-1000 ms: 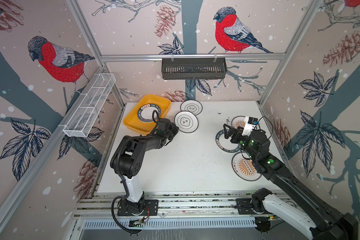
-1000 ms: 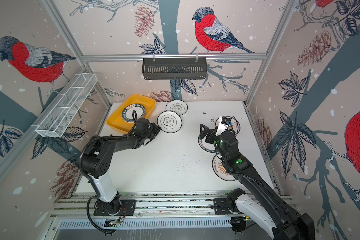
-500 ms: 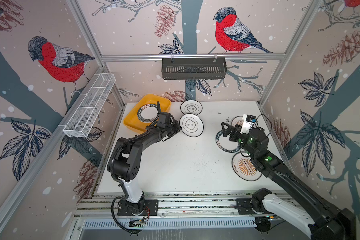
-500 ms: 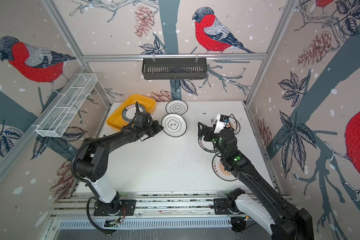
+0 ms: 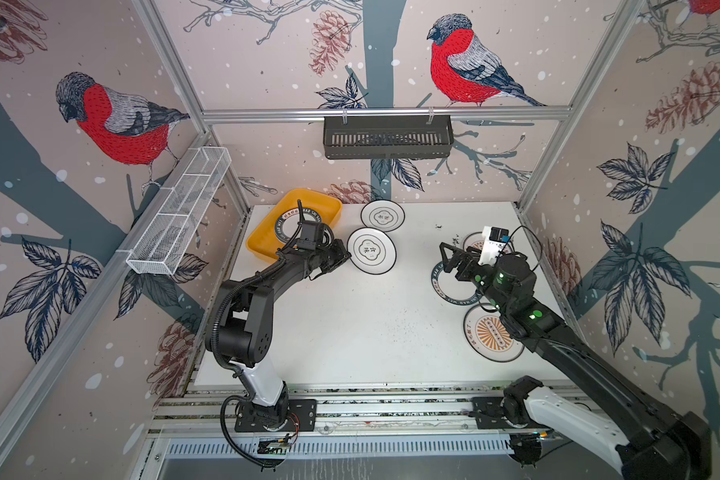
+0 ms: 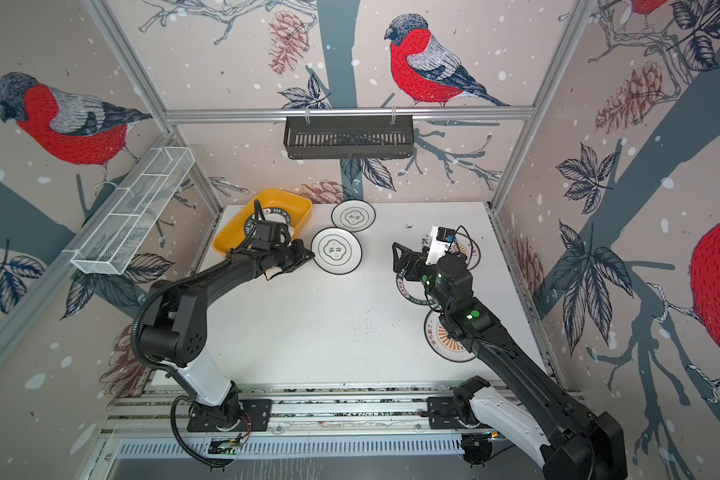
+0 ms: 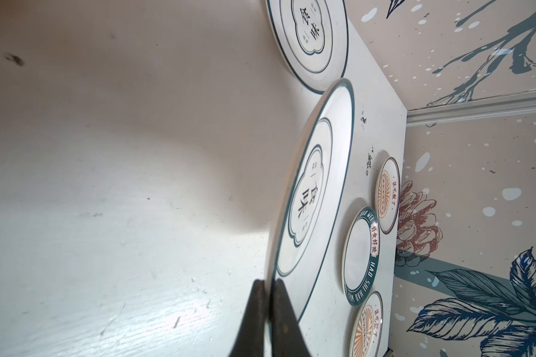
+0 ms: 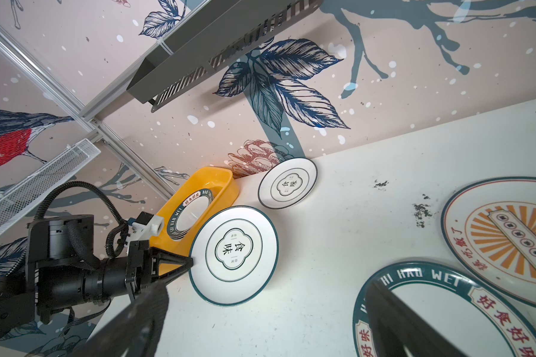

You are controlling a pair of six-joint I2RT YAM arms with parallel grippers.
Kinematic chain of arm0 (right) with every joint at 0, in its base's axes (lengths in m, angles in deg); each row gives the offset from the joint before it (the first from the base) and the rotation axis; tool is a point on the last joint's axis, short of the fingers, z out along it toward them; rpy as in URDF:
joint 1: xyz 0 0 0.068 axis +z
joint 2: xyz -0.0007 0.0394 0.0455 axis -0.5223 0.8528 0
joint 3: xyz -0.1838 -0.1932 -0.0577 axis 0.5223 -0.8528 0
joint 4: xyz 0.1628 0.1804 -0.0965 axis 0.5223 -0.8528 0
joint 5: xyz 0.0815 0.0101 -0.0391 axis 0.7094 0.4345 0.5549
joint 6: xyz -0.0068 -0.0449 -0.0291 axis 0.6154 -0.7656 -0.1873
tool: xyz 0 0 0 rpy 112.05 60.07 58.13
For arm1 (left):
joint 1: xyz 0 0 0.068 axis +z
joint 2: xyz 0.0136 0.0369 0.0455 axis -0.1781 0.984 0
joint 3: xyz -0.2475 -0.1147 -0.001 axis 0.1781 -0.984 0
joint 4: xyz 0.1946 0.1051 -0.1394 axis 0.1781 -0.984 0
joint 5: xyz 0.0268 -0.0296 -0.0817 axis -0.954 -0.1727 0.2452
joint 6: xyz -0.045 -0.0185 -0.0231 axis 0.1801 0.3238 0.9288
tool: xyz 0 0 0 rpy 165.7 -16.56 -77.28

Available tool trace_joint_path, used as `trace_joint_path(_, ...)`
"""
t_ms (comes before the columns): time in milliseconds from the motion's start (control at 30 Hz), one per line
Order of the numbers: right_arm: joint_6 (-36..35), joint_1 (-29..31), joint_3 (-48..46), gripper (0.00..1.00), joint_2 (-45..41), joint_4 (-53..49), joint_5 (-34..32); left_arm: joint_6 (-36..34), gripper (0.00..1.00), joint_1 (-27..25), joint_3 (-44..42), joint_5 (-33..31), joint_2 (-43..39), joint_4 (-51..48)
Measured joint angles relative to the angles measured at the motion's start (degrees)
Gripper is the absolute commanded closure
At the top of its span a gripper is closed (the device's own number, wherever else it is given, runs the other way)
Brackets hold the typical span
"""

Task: Place the plates into the plastic bin on the countertop
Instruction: 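Tilt the white plate up on edge with the left gripper, then carry the upright white plate over the yellow bin with the left gripper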

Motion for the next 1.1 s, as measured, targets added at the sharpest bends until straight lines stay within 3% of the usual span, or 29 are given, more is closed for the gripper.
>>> trace_joint_path(733,-1.2,1.6,2.1,0.0,5.0,4.2,2.5,-1.4,1.0,9.9,3.4,1.4,-5.0,-4.6)
trace_joint_path(1100,-1.9,2.0,3.2,0.0,6.6,4.7,3.3,2.2,1.0,14.2,-0.3,4.2,-5.9,3.3)
